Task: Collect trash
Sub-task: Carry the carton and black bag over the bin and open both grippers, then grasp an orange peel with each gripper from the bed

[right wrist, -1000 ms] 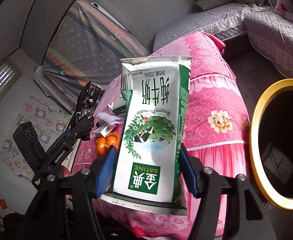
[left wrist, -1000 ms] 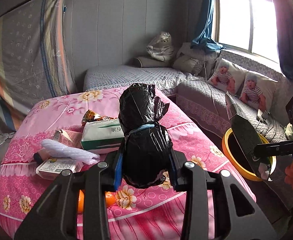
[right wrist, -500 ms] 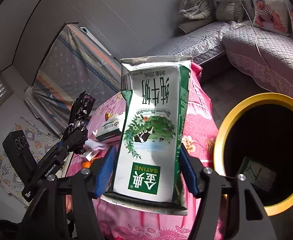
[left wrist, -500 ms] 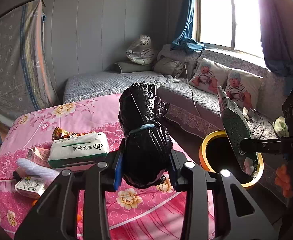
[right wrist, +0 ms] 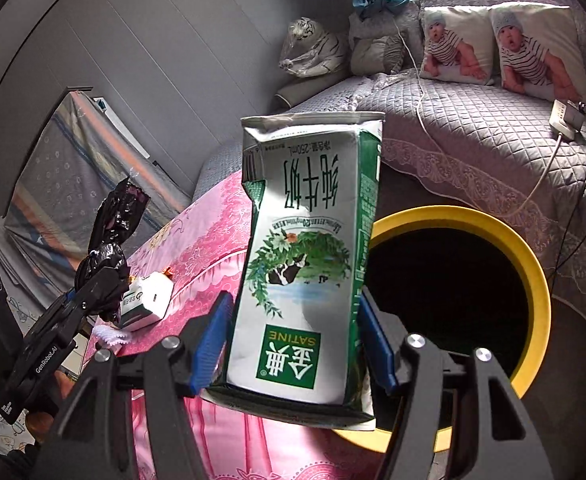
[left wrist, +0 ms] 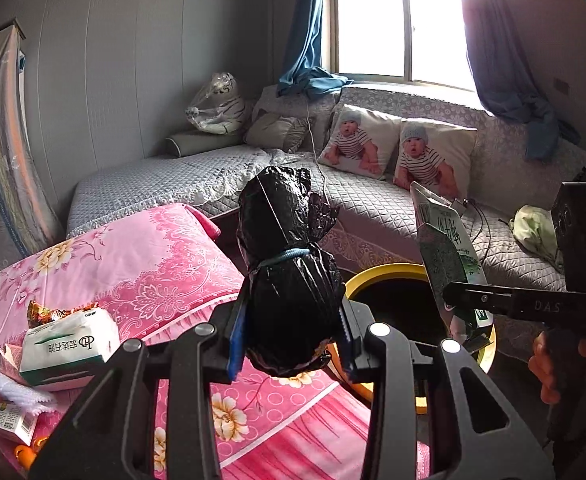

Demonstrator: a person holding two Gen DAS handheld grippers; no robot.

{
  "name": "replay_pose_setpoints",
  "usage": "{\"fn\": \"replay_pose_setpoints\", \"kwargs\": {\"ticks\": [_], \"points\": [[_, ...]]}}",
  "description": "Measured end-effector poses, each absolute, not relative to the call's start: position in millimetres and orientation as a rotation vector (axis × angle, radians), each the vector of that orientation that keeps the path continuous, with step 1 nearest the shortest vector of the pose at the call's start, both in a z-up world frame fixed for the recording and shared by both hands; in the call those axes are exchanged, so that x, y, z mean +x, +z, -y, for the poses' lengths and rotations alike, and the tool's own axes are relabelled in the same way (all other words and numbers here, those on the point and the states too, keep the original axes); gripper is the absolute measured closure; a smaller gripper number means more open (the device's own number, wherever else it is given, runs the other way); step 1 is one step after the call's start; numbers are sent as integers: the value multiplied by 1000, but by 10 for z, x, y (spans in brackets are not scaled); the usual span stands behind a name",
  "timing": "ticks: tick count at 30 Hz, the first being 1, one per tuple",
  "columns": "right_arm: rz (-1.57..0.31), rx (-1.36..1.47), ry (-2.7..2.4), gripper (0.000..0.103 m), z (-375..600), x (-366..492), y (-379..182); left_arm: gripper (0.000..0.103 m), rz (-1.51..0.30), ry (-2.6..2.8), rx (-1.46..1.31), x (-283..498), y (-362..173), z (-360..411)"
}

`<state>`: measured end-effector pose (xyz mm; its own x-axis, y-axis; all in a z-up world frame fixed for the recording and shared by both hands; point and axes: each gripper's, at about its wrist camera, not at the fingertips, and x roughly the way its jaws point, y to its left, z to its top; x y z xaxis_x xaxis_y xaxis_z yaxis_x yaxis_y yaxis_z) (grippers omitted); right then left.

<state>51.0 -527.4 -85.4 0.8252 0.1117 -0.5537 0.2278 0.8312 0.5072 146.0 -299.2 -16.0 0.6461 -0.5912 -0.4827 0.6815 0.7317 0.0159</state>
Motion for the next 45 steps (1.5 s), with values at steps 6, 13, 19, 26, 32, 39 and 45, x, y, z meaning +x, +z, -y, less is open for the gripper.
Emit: {"fn": "replay_pose_setpoints", "kwargs": {"ticks": [6,13,19,26,32,39,45], "points": [[-607,606,-162,44,5507,416,-1009,68,-496,-783,225,1459,-258,3318],[-639,618,-229,44,5664,442,-1192,68,-548,-805,231,1573,-435,3601],[-671,616,-279,44,5742,475,-1309,68,-619,-822,255,1673,-674,3860],[-715,649,-305,44,5887,528,-1469,68,-687,-838,258,1779,-935,4077],[-726,662,-315,44,5960,554,-1520,67,-729,-853,244,1837,-1034,4159],[-700,637,-378,32,5963,479,-1395,19,-690,-854,185,1824,-925,4073],[-639,615,-403,27,5965,275,-1234,10,-592,-738,53,1803,-684,3655]]}}
